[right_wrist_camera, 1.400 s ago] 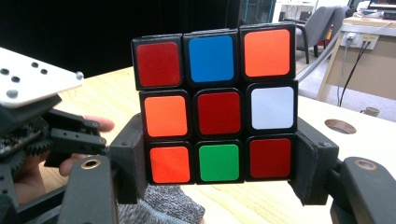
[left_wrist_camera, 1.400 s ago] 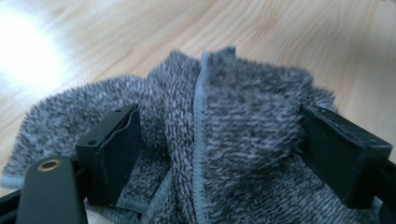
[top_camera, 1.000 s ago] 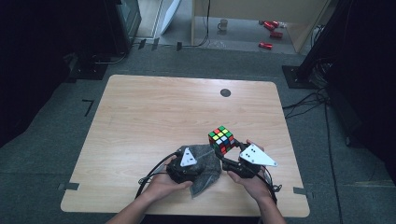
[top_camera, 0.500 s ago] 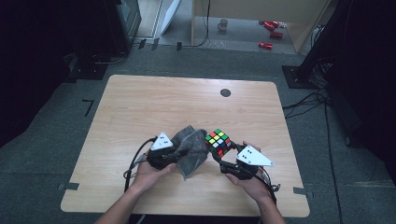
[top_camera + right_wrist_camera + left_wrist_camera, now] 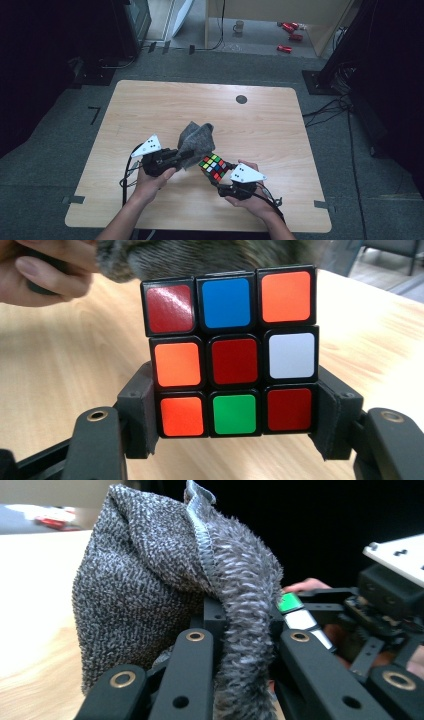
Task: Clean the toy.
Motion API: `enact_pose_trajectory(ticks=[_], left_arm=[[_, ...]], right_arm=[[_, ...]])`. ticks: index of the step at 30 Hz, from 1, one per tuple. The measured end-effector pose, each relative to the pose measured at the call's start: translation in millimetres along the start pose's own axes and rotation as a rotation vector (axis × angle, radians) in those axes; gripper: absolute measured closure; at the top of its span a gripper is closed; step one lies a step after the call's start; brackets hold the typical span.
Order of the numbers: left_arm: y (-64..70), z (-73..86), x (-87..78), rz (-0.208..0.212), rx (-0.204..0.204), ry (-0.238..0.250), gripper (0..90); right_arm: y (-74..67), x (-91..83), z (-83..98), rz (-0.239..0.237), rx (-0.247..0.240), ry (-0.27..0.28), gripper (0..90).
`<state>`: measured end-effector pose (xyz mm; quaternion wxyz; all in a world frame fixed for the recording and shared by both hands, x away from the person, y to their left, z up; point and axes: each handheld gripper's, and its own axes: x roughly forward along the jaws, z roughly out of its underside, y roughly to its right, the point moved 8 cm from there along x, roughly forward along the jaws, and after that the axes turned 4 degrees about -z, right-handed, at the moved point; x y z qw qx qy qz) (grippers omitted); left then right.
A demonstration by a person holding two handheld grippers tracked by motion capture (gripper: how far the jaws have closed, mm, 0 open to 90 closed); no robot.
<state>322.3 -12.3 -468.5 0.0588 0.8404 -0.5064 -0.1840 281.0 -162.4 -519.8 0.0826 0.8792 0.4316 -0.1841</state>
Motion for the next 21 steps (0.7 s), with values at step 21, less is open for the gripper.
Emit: enact_pose_trajectory(ticks=[21], left_arm=[[19.4, 15.8, 13.0, 0.176, -0.017, -0.115, 82.4]], right_arm=[[-2.3, 4.0, -3.4, 0.023, -0.027, -0.035, 34.1]])
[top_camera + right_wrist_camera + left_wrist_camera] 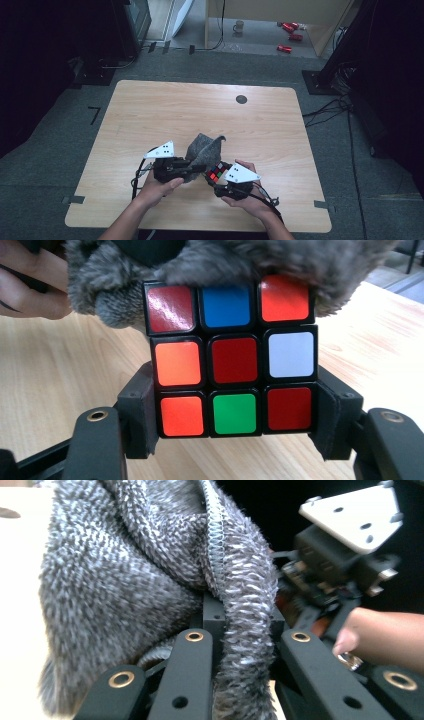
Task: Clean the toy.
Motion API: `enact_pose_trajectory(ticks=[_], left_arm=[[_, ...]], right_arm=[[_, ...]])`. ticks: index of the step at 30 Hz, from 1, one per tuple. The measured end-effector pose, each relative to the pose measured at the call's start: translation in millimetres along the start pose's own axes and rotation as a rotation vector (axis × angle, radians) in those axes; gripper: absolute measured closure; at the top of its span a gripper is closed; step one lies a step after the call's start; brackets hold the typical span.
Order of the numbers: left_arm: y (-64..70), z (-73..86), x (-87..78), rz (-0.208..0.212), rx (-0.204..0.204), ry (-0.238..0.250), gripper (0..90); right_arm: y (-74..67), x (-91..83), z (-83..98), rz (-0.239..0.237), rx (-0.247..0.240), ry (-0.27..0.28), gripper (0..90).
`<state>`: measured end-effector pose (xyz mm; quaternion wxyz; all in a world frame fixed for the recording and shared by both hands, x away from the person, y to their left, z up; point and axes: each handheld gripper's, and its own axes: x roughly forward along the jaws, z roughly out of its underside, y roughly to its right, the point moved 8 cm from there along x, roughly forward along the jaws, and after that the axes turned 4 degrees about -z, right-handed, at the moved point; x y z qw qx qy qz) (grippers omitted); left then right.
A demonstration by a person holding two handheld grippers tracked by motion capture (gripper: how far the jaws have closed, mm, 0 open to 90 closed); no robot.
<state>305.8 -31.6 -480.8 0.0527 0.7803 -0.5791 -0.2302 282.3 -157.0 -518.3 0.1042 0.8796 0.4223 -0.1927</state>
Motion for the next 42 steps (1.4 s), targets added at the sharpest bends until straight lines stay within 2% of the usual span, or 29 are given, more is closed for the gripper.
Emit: enact_pose_trajectory(ticks=[2, 3, 8, 11, 14, 18, 21, 22, 24, 26, 30, 34, 36, 37, 40, 42], left_arm=[[-6.3, 0.9, -2.9, -0.019, -0.014, 0.004, 82.4], [-6.7, 0.5, -4.0, -0.014, -0.02, 0.008, 82.5], [7.5, -5.8, -2.9, 0.063, -0.012, 0.046, 82.3], [7.7, -5.8, -3.1, 0.074, -0.019, 0.044, 82.3], [0.0, -4.7, -6.0, 0.048, -0.036, 0.041, 82.3], [-11.0, -3.1, -12.3, -0.002, -0.034, 0.04, 82.3], [-22.3, 2.3, -14.8, -0.055, -0.033, 0.015, 82.3], [-26.5, 4.9, -14.8, -0.066, -0.046, 0.007, 82.3], [-30.4, 10.0, -12.0, -0.063, -0.075, -0.006, 82.3], [-25.9, 14.0, -5.5, -0.03, -0.08, -0.017, 82.3], [-7.7, 15.5, 4.5, 0.028, 0.004, -0.04, 82.0], [1.0, 13.0, -3.2, 0.102, 0.056, -0.012, 82.0], [2.3, 12.1, -5.5, 0.114, 0.06, -0.002, 81.9], [0.9, 12.9, -5.0, 0.105, 0.063, -0.009, 81.8], [-3.7, 18.8, 1.2, 0.068, 0.058, -0.055, 81.8], [-1.2, 22.5, 5.8, 0.071, 0.069, -0.079, 81.8]], right_arm=[[3.8, -3.5, -0.8, 0.004, 0.015, 0.011, 34.1], [4.7, -5.0, -1.9, -0.003, 0.026, 0.021, 34.2], [-0.8, -0.1, -1.2, -0.011, 0.001, 0.01, 34.2], [-1.2, -0.7, -1.6, -0.01, -0.004, 0.01, 34.2], [5.3, -8.8, -7.3, 0.0, 0.017, 0.042, 34.2], [17.3, -18.4, -9.2, 0.033, 0.032, 0.057, 34.2], [26.5, -25.6, -11.3, 0.049, 0.059, 0.079, 34.2], [28.7, -28.3, -12.8, 0.05, 0.068, 0.09, 34.2], [30.5, -33.3, -16.8, 0.035, 0.091, 0.122, 34.2], [28.8, -36.4, -21.4, 0.01, 0.105, 0.151, 34.2], [19.0, -35.4, -26.0, -0.026, 0.081, 0.16, 34.2], [18.7, -35.7, -24.3, -0.045, 0.086, 0.156, 34.2], [20.5, -35.9, -22.5, -0.049, 0.094, 0.15, 34.2], [20.2, -36.4, -22.8, -0.056, 0.095, 0.152, 34.2], [15.0, -38.6, -27.3, -0.089, 0.094, 0.17, 34.2], [10.4, -39.0, -30.5, -0.107, 0.083, 0.177, 34.2]])
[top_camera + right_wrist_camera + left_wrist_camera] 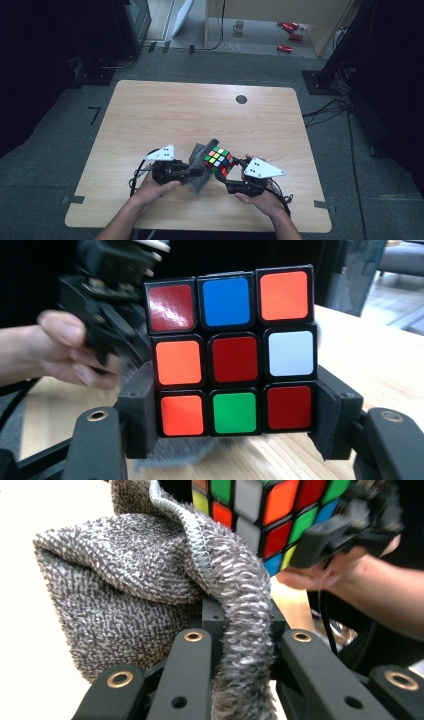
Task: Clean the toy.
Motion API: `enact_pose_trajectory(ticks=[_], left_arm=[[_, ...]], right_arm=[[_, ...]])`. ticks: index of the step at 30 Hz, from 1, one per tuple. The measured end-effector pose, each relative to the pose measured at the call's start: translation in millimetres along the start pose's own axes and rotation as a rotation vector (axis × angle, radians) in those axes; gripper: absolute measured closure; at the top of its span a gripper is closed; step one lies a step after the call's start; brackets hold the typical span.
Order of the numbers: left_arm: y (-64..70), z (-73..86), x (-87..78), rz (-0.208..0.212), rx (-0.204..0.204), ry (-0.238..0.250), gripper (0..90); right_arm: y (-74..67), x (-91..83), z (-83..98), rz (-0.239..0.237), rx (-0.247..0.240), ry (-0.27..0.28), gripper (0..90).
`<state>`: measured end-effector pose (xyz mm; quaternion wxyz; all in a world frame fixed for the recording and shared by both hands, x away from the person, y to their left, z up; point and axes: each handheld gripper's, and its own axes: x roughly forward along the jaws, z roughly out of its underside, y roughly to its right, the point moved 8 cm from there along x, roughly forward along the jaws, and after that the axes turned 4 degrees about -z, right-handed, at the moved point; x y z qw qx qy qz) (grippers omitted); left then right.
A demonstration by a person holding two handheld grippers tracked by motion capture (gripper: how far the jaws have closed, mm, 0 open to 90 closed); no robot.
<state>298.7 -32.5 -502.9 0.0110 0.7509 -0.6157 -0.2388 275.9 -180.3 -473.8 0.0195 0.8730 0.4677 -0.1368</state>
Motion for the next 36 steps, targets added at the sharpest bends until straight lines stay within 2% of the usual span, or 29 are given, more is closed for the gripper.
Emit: enact_pose_trajectory(ticks=[3, 8, 10, 14, 21, 23, 25, 29, 33, 36], left_arm=[[3.5, -0.9, 1.0, -0.006, 0.022, -0.003, 81.6], [-3.9, -6.8, -8.6, -0.022, -0.007, 0.054, 81.4], [-4.6, -6.2, -8.3, -0.021, -0.01, 0.052, 81.4], [-2.1, -0.1, -2.3, -0.023, 0.012, 0.005, 81.8], [-6.4, -3.7, -10.8, -0.036, 0.012, 0.028, 81.7], [-8.1, -1.6, -9.8, -0.051, 0.016, 0.014, 81.6], [-7.1, 3.5, -3.9, -0.063, 0.035, -0.026, 81.6], [5.2, 11.5, 11.6, -0.04, 0.079, -0.095, 81.6], [14.6, 14.0, 20.8, -0.009, 0.101, -0.112, 81.5], [17.5, 10.6, 20.1, -0.01, 0.119, -0.091, 81.4]], right_arm=[[-3.4, 2.4, 1.7, -0.003, -0.021, -0.019, 34.2], [-1.5, 5.6, 9.3, 0.002, -0.025, -0.054, 34.2], [-6.2, 7.5, 9.4, -0.011, -0.038, -0.062, 34.2], [-13.3, 9.0, 6.6, -0.041, -0.055, -0.058, 34.2], [0.1, 7.2, 13.6, 0.01, -0.037, -0.079, 34.1], [2.2, 6.7, 11.3, 0.025, -0.025, -0.069, 34.1], [3.7, 5.9, 8.9, 0.037, -0.011, -0.058, 34.1], [3.1, 5.9, 4.9, 0.046, 0.003, -0.036, 34.2], [2.0, 7.1, 1.5, 0.054, 0.034, -0.012, 34.1], [0.3, 10.8, 2.6, 0.061, 0.044, -0.017, 34.1]])
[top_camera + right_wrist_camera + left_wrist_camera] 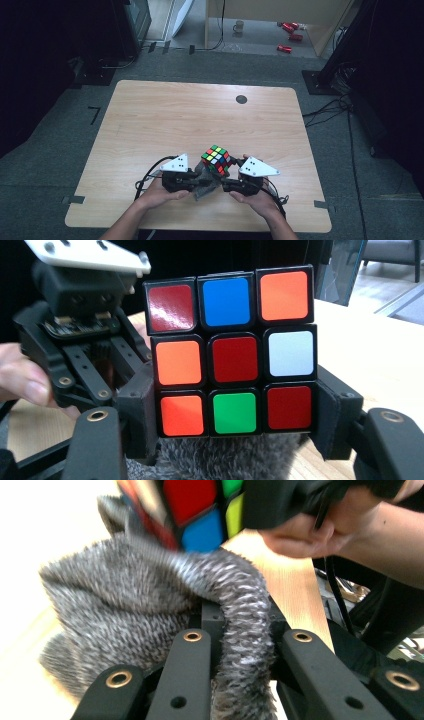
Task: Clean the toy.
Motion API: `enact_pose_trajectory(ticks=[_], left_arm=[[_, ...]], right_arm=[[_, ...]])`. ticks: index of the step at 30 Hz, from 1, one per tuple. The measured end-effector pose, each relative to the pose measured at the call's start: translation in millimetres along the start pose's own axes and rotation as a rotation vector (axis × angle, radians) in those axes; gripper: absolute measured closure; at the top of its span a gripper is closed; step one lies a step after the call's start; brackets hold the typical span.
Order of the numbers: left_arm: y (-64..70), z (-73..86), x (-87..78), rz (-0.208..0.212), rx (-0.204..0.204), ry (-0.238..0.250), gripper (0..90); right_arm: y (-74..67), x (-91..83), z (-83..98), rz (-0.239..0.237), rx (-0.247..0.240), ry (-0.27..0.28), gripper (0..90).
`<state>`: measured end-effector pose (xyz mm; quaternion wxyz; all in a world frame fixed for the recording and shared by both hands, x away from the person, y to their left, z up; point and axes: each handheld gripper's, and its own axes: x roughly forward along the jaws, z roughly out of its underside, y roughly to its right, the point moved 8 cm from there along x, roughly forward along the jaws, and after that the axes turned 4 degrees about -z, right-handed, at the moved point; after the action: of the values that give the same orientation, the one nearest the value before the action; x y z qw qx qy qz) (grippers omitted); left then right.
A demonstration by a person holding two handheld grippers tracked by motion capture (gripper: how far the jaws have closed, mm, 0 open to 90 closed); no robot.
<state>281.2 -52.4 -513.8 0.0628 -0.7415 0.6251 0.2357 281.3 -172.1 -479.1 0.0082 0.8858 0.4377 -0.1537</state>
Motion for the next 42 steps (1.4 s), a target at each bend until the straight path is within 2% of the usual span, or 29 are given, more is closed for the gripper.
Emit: enact_pose_trajectory(ticks=[3, 8, 11, 13, 15, 21, 24, 26, 30, 31, 32, 34, 36, 39, 42], left_arm=[[-3.7, -0.4, -5.1, -0.008, -0.006, 0.011, 81.4], [-6.1, -2.3, -9.2, -0.002, -0.018, 0.031, 81.3], [-2.0, -2.7, -6.1, 0.007, -0.008, 0.025, 80.8], [-3.1, -3.5, -8.1, 0.002, -0.009, 0.031, 80.7], [-6.0, -3.8, -12.3, -0.004, -0.014, 0.04, 80.7], [-19.6, -3.8, -27.9, -0.049, -0.035, 0.07, 80.8], [-30.0, -5.1, -38.3, -0.097, -0.056, 0.098, 80.7], [-40.6, -6.6, -47.7, -0.162, -0.081, 0.124, 80.7], [-72.9, -5.8, -72.4, -0.374, -0.184, 0.186, 80.4], [-72.9, -5.8, -72.4, -0.374, -0.184, 0.186, 80.3], [-87.8, -1.3, -84.3, -0.467, -0.234, 0.201, 80.1], [-100.8, 6.2, -93.5, -0.546, -0.28, 0.195, 79.7], [-112.5, 15.9, -100.2, -0.649, -0.302, 0.166, 78.5], [-124.4, 27.4, -108.5, -0.734, -0.366, 0.163, 76.3], [-129.6, 31.7, -112.6, -0.78, -0.396, 0.159, 65.4]], right_arm=[[1.3, 0.8, 1.2, 0.011, -0.009, -0.005, 34.2], [10.9, -4.0, 0.3, 0.047, 0.011, 0.001, 34.2], [6.8, -1.4, -0.3, 0.039, 0.011, 0.005, 34.2], [4.8, 0.9, 0.8, 0.041, -0.005, -0.002, 34.1], [6.7, 0.8, 1.5, 0.045, 0.0, -0.003, 34.2], [21.4, -7.5, 1.2, 0.091, 0.027, 0.012, 34.2], [27.0, -10.6, 1.8, 0.115, 0.03, 0.014, 34.2], [30.6, -10.9, 4.0, 0.136, 0.034, 0.008, 34.2], [36.9, -7.4, 11.2, 0.17, 0.046, -0.008, 34.2], [38.1, -6.2, 13.1, 0.178, 0.048, -0.013, 34.2], [38.8, -4.7, 14.8, 0.182, 0.052, -0.017, 34.2], [40.4, -1.6, 18.0, 0.195, 0.058, -0.026, 34.2], [41.2, 2.2, 21.2, 0.205, 0.06, -0.036, 34.1], [41.2, 9.6, 27.2, 0.216, 0.069, -0.056, 34.1], [39.9, 17.3, 32.7, 0.221, 0.071, -0.076, 34.2]])
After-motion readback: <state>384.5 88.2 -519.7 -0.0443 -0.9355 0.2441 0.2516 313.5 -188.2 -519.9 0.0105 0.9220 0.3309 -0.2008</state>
